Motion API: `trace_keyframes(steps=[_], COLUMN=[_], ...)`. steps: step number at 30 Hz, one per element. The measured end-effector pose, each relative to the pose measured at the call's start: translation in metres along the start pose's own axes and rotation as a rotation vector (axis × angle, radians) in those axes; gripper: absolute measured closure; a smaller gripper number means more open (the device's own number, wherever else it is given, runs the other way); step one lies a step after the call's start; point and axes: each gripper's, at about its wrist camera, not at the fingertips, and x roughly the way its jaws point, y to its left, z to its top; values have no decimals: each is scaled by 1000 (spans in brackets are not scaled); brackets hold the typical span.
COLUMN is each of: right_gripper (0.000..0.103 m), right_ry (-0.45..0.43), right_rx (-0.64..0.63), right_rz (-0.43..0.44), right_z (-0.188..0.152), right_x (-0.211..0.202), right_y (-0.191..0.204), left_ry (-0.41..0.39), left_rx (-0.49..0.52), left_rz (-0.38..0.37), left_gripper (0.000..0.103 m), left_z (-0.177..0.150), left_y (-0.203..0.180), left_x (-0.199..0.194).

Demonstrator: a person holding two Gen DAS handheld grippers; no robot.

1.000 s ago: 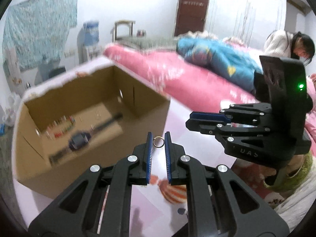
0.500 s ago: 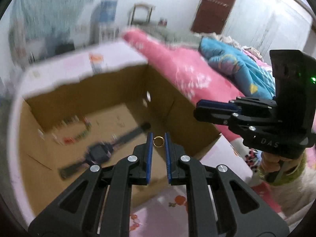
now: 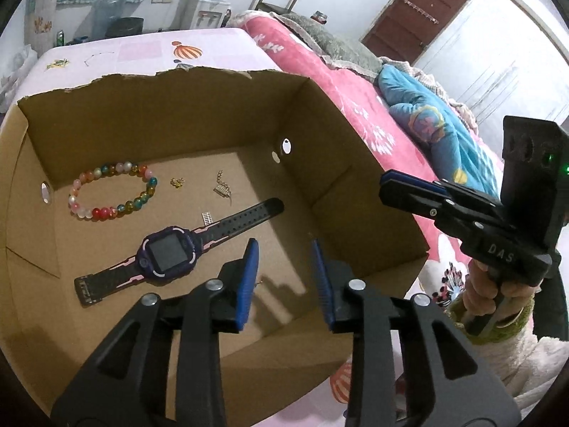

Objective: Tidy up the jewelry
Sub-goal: 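Carry both gold rings into the box and open both grippers, then withdraw both tools from the box back over the table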

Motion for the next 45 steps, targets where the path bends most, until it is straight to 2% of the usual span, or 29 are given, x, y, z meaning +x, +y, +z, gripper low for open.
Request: trace_keyframes(steps=[7,9,11,13,16,18,23,26,30,34,36,38,45], right_gripper=[90,89,82,72,62,55,40,36,35,35,34,30,19], right_ry=[-41,-62,-87,-120,-159,-185,-215,-166,-6,150,185,212,273], right_rx=[34,50,70,87,115,138,205,244,265,174,127,107,37], right_rz=[-8,-10,-12,-21,-32,-36,-50,-50,-88,-213,-267,-286,-391], right_z=[-1,-2,-6,-11,-22,-31,-64,-89,-123,-152,-159,-163,-162], right_x=[-17,-26,-39,-56,-78,-92,-117,-110,-71,-25,-10,2,28], right_y=[-5,-8,-10,-12,-11,-12,-9,-4,12,43,54,59,63], left_ry=[-41,-65,-91,-122,-165,-195,-231,-223,-159,-58,-18,-2,8], left_rx=[-20,-19,-14,-12,-7,1,1,-9,-46,-58,-59,-62,-119], left_rz=[-2,0,1,0,16,35,107,183,272,362,406,414,441], left_gripper=[71,66,63,57,44,32,18,16,16,16,16,16,14], left_z=[-2,-4,-6,-11,-21,-30,-62,-88,-127,-163,-173,-178,-181], left_y=[-1,-3,-5,-9,-15,-19,-20,-16,-1,16,24,30,46], left_x=[-16,-26,-37,-50,-73,-89,-118,-125,-117,-88,-73,-64,-54])
